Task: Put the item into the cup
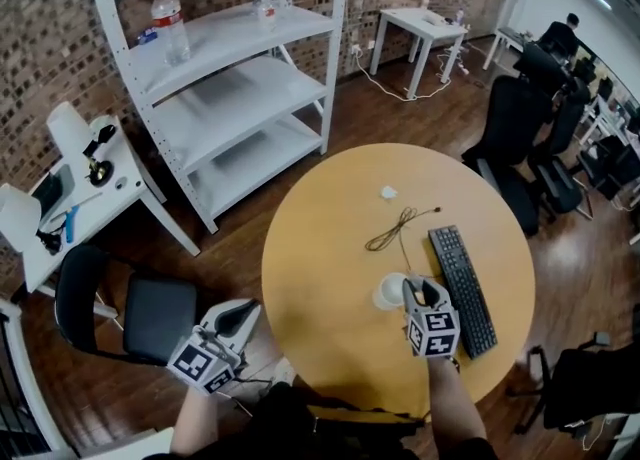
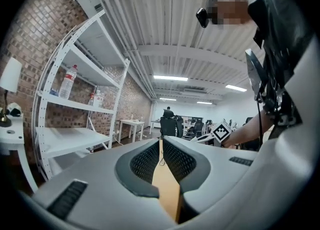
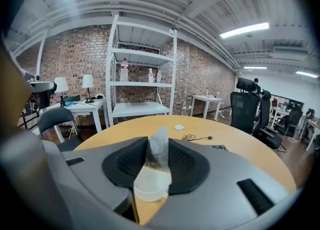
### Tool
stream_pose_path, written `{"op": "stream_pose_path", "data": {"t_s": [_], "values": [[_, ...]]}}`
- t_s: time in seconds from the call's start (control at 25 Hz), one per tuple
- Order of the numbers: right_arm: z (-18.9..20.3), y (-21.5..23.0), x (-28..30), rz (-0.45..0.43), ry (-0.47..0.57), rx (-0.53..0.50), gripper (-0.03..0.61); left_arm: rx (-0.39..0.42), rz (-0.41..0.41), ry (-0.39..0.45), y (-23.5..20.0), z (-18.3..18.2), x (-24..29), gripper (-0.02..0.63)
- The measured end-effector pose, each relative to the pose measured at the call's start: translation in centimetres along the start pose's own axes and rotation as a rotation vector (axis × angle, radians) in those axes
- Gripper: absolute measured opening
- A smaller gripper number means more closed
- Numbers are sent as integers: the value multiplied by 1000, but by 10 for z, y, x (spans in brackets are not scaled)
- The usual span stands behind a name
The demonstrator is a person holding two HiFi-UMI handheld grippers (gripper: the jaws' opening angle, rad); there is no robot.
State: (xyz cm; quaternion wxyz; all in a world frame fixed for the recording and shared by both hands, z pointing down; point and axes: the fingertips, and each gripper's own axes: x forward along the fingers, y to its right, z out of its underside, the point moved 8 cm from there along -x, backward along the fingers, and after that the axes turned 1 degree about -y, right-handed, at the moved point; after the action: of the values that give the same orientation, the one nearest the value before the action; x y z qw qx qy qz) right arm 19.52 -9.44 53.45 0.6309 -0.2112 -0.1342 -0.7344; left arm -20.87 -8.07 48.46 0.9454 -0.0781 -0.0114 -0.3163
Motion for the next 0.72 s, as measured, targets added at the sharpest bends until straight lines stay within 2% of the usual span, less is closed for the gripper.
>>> {"op": "stream_pose_path", "data": {"t_s": [0.08, 0.16, 0.36, 0.56, 0.68, 0.72], "values": [[6, -4, 12, -30, -30, 7, 131, 16, -27, -28, 0, 8, -11, 15], [12, -8, 22, -55, -62, 17, 224, 12, -57, -43, 0, 12, -22, 15], [12, -7, 22, -46, -45, 30, 224, 9, -85, -39, -6, 15, -29, 15], [4, 8, -9, -4, 60, 105, 222, 14, -31, -8, -11, -3, -4, 15], [3, 24, -51, 66, 156, 154, 217, -28, 26, 41, -16, -11, 20, 15], [5, 31, -68, 100, 190, 174, 193, -43, 42, 56, -18, -13, 29, 15]]}}
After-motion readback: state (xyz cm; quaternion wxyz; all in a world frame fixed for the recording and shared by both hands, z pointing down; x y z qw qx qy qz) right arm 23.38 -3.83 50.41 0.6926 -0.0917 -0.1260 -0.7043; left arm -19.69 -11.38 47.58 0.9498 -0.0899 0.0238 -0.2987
